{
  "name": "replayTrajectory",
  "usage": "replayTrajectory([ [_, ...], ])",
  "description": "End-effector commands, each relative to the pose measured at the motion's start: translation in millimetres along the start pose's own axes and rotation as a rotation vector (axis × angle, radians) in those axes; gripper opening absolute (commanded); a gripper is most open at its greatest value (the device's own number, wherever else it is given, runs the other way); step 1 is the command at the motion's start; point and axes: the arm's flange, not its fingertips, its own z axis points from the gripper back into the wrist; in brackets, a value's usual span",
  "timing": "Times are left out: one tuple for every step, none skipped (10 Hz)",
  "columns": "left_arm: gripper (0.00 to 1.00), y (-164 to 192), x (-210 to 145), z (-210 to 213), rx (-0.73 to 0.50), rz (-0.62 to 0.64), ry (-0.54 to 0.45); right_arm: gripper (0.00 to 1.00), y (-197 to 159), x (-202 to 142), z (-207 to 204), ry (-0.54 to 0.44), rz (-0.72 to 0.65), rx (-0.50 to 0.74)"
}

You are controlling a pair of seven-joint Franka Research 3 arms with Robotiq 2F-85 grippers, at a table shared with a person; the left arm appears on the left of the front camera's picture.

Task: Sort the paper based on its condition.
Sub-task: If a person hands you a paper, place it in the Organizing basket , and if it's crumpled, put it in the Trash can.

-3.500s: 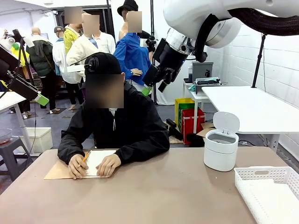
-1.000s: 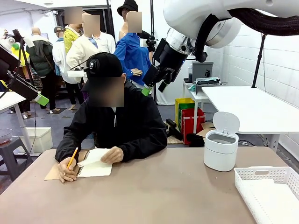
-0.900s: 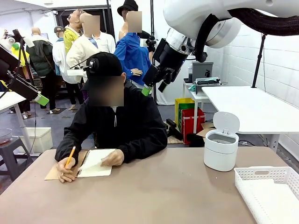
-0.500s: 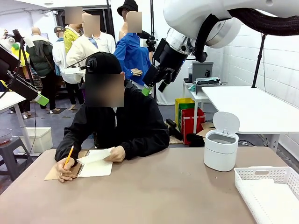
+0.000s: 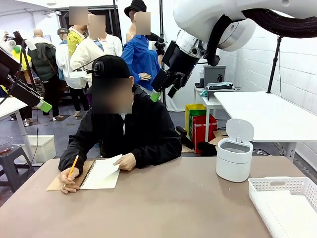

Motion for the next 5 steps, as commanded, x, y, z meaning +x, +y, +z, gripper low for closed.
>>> replayTrajectory([
  [1.0,0.1,0.1,0.3,-0.001,0.0,-0.001,1.0,-0.9,-0.2,1.0,-0.004,-0.008,0.01],
  [1.0,0.1,0.1,0.3,-0.001,0.0,-0.001,1.0,-0.9,-0.2,1.0,-0.004,-0.008,0.01],
  [1.0,0.1,0.1,0.3,-0.001,0.0,-0.001,1.0,-0.9,-0.2,1.0,-0.004,-0.008,0.01],
  [1.0,0.1,0.1,0.3,-0.001,0.0,-0.001,1.0,-0.9,-0.2,1.0,-0.004,-0.008,0.01],
  [1.0,0.1,0.1,0.3,-0.001,0.0,-0.001,1.0,-0.9,-0.2,1.0,-0.004,-0.008,0.01],
])
